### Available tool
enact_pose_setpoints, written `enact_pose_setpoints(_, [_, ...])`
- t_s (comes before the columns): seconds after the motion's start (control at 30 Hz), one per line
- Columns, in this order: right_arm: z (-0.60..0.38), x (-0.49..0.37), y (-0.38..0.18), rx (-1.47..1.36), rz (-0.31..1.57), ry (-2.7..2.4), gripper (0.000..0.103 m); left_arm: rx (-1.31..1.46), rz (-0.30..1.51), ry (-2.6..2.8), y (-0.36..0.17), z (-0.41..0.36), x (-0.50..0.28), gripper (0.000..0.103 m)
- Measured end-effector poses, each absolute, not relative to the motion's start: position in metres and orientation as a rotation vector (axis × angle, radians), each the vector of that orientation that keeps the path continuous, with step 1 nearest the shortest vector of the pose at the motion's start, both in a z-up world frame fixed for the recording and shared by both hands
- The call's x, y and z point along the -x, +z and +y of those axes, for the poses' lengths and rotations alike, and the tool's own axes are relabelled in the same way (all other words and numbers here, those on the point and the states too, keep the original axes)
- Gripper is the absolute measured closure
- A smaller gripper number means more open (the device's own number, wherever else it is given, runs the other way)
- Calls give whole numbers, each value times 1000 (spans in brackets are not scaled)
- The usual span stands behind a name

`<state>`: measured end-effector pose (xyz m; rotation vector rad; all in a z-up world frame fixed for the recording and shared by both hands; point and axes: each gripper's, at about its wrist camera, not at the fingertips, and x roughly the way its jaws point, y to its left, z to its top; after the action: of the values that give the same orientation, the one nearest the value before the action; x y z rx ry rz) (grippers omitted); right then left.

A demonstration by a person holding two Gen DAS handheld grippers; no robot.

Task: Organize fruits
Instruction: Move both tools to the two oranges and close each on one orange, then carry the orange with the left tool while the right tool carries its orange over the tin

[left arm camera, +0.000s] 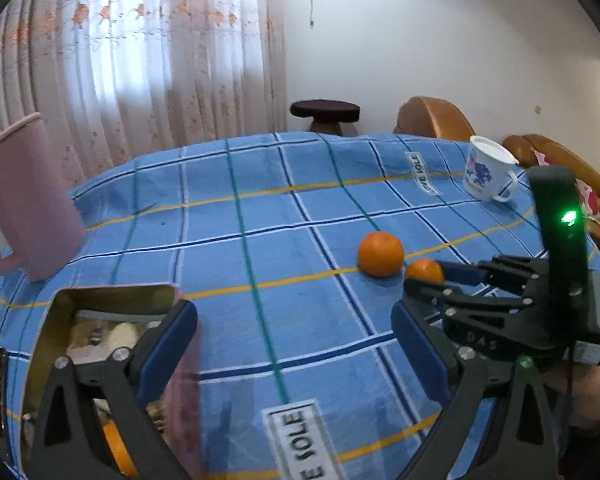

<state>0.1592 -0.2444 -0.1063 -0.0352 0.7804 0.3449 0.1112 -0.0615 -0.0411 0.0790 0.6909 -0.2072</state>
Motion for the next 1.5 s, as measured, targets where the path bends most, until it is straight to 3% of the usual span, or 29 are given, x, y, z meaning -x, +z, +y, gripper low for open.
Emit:
enact_pose_setpoints(0.43, [-304,-163,-100,-53,730,192,68,-57,803,-300,-69,-128,-176,9])
enact_pose_setpoints(0.57, [-317,-160,-98,-93,712,188,68,-72,828,-311,-77,-139,-189,22])
enact_pose_setpoints(0.67, [-320,-159,-97,-102,709,196,67,-65,853,-333,-82,-147,-197,25])
enact_pose_setpoints(0.73, [-319,-159,-96,-99,707,201,67,-69,865,-336,-86,-150,-201,38])
enact_pose_setpoints(0.77, [-318,-158,-96,-96,705,205,67,-73,879,-342,-89,-151,-204,52])
enact_pose_setpoints(0.8, [-318,-157,-96,-94,702,210,67,-75,884,-338,-91,-150,-205,53])
enact_pose_setpoints(1.5, [-240,-90,-61,-20,556,391,67,-11,709,-314,-49,-64,-93,54])
